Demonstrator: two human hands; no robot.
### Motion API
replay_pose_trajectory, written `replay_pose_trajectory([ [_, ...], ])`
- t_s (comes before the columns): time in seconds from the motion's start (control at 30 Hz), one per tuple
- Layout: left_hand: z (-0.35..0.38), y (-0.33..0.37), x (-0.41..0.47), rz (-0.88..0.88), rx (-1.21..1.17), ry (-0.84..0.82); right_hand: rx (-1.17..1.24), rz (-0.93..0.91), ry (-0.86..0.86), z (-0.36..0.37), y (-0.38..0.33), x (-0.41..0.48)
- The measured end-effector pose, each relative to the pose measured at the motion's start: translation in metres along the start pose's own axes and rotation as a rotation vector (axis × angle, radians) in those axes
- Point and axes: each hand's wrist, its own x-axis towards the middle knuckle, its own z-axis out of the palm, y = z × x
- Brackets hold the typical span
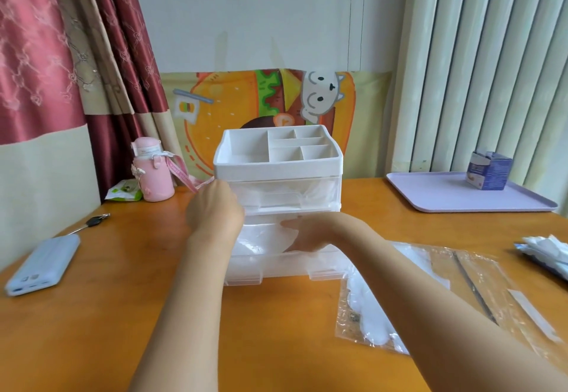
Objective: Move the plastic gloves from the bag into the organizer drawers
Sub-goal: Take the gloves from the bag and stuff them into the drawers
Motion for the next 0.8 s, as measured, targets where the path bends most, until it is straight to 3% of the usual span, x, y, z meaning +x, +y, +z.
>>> replay_pose_trajectory([
  [0.07, -0.009, 0.009, -0.006, 0.132, -0.069, 0.002, -0.002, 0.01, -0.017, 0.001, -0.002, 0.006],
  [0.13, -0.01, 0.017, -0.013, 0.223, -0.158, -0.161, 0.0, 0.014, -0.026, 0.002, -0.004, 0.011],
  [0.27, 0.014, 0.021, -0.016, 0.194, 0.038, -0.55, 0.041, -0.003, -0.016, 0.006, -0.007, 0.016],
  [0.37, 0.024, 0.015, -0.012, 0.161, 0.096, -0.68, 0.169, 0.039, 0.003, 0.008, -0.005, 0.013],
  [0.47, 0.029, 0.011, -0.008, 0.17, 0.107, -0.727, 0.37, 0.075, 0.035, 0.004, 0.0, 0.01],
  [0.8, 0.043, 0.027, -0.008, 0.233, 0.235, -0.714, 0.354, 0.02, 0.016, -0.013, 0.003, -0.005],
])
